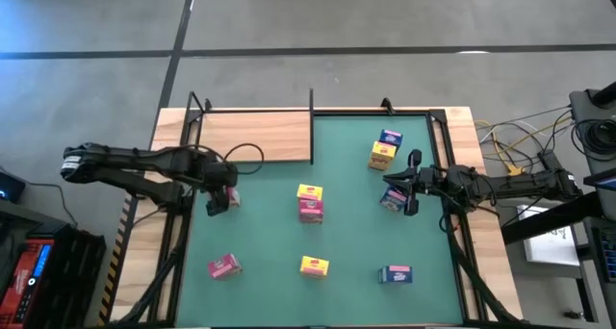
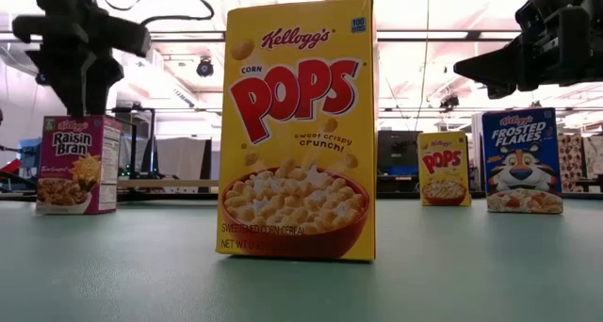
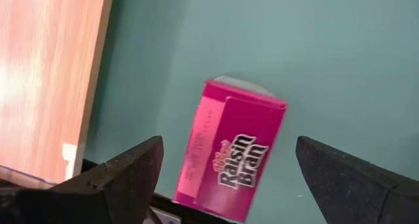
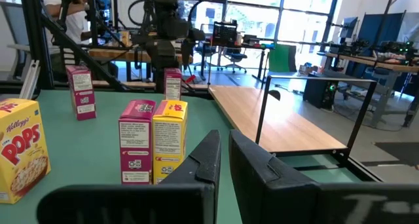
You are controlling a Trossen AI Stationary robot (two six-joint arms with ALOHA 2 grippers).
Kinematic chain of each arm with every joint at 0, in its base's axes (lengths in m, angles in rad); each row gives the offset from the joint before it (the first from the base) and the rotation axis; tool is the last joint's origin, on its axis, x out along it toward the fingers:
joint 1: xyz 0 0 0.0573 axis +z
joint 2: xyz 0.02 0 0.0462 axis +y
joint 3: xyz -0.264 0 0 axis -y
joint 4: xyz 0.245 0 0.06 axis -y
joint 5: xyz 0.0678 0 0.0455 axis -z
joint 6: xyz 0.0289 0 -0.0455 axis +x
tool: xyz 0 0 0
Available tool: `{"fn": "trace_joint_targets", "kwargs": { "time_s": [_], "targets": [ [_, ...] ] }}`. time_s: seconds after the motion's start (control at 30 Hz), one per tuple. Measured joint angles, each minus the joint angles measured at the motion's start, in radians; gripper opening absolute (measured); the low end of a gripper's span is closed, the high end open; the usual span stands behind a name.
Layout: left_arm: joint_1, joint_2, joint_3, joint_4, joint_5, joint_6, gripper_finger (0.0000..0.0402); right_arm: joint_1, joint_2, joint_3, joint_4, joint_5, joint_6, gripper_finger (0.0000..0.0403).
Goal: Stack cereal on shelf
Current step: Put the top pink cereal box on the shelf
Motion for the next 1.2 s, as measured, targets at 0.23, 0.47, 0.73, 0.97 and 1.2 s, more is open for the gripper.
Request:
{"fn": "trace_joint_targets", "kwargs": {
  "time_s": [0.23,0.47,0.73,0.97,1.2],
  "targets": [
    [0.0,0.0,-0.037,0.013,-0.017,0.001,0.0331,0.0,0.0,0.0,0.0,0.0,0.0,0.0022],
    [0.0,0.0,-0.072,0.088,-0.016,-0.004,0.0326,0.0,0.0,0.0,0.0,0.0,0.0,0.0022],
    [0.0,0.0,-0.097,0.097,-0.009,-0.012,0.0277,0.0,0.0,0.0,0.0,0.0,0.0,0.0022],
    [0.0,0.0,-0.095,0.113,-0.009,-0.014,0.0198,0.0,0.0,0.0,0.0,0.0,0.0,0.0022],
    [0.004,0.0,-0.093,0.118,-0.01,-0.025,0.0118,0.0,0.0,0.0,0.0,0.0,0.0,0.0022]
  ]
}}
